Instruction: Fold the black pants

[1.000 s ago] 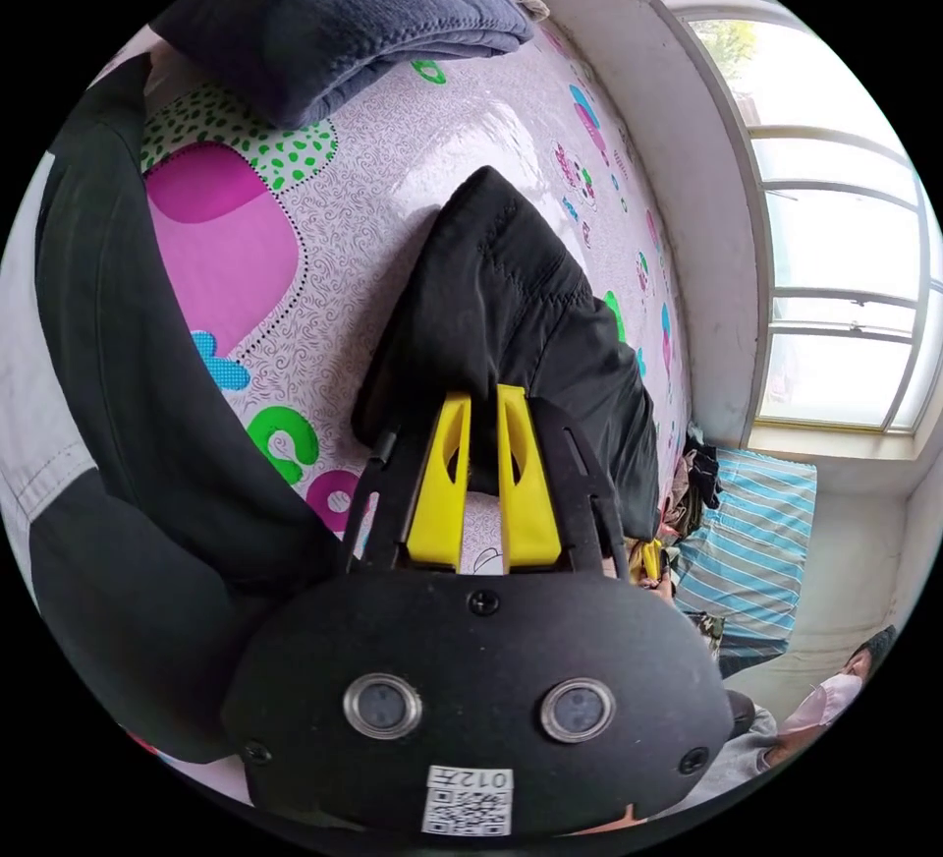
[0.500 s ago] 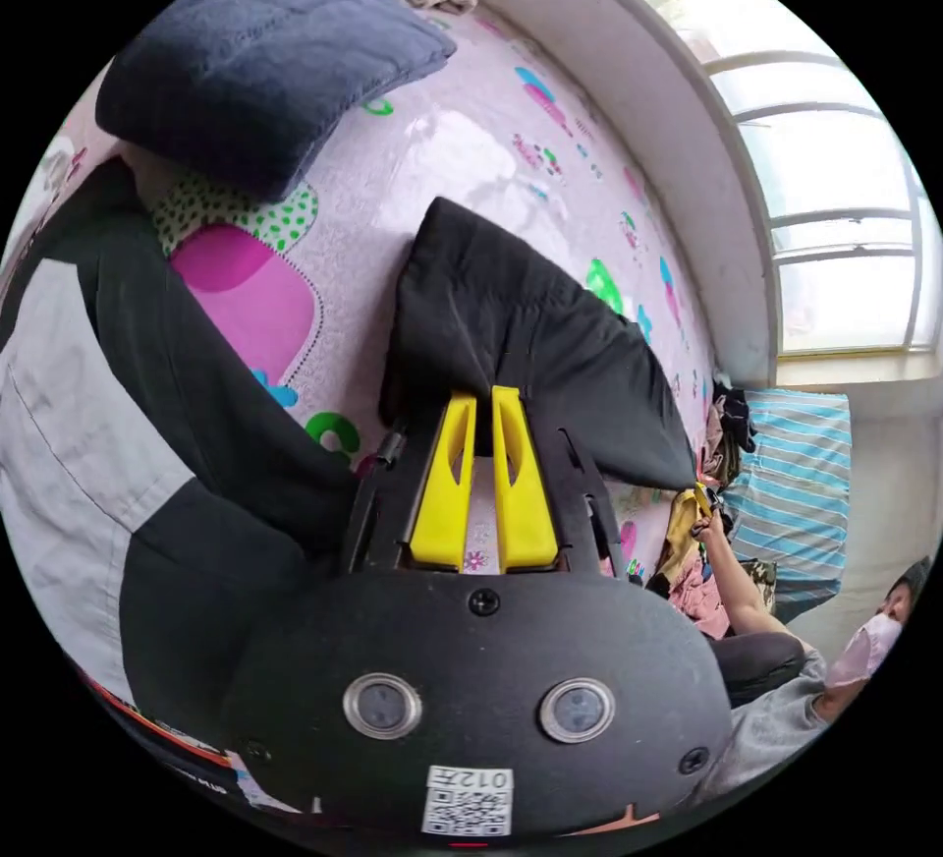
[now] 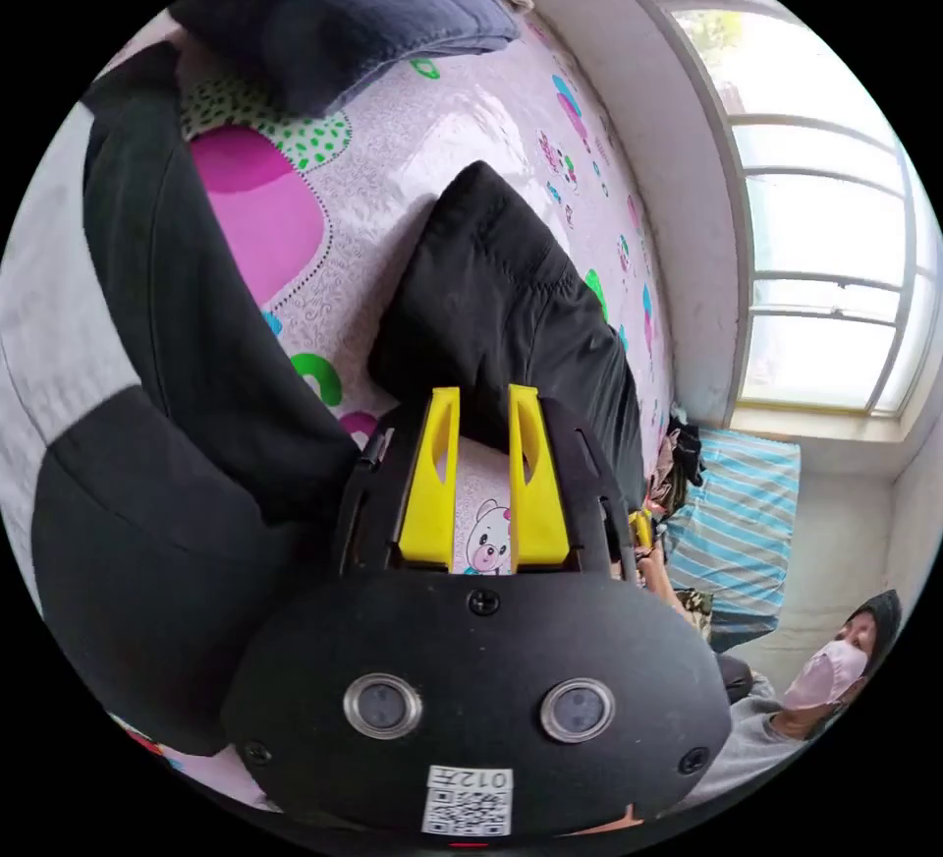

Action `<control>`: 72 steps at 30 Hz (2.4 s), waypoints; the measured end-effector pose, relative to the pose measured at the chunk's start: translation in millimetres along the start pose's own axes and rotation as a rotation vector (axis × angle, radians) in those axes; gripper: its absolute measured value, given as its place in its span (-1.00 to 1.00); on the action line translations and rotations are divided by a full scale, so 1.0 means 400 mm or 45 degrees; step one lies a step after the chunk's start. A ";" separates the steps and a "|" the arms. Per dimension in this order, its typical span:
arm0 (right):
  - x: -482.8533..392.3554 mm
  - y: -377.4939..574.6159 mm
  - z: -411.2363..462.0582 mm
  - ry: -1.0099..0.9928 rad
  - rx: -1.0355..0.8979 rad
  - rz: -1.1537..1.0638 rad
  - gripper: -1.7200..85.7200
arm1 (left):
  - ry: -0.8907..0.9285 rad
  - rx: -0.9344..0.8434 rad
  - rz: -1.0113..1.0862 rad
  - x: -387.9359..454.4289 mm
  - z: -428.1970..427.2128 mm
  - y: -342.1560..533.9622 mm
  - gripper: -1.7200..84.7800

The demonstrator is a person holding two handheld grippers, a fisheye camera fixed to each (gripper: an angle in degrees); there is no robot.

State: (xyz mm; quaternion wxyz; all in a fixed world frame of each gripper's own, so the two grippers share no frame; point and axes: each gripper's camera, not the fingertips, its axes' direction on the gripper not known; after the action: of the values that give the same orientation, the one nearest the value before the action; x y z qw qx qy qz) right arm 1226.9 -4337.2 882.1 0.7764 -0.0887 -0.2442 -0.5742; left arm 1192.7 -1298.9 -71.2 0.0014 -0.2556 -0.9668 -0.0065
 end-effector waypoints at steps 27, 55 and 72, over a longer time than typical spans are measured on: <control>-0.148 0.363 -0.196 -0.029 0.019 0.013 -0.93 | -0.053 0.241 -0.060 0.166 -0.088 -0.048 -0.83; -1.378 0.712 -0.262 0.666 -0.021 -0.745 -0.78 | -0.439 0.599 0.206 0.513 -0.377 0.067 -0.87; -2.163 0.680 0.322 0.718 -0.169 -0.948 -0.73 | -0.597 -0.216 1.589 1.482 0.578 0.417 -0.91</control>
State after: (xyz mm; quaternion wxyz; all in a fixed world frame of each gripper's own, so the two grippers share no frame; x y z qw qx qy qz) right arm 1254.2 -3461.0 616.2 0.5463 0.1148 -0.0018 -0.8297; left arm 759.8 -857.9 -296.9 -0.2253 -0.7604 -0.6086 -0.0248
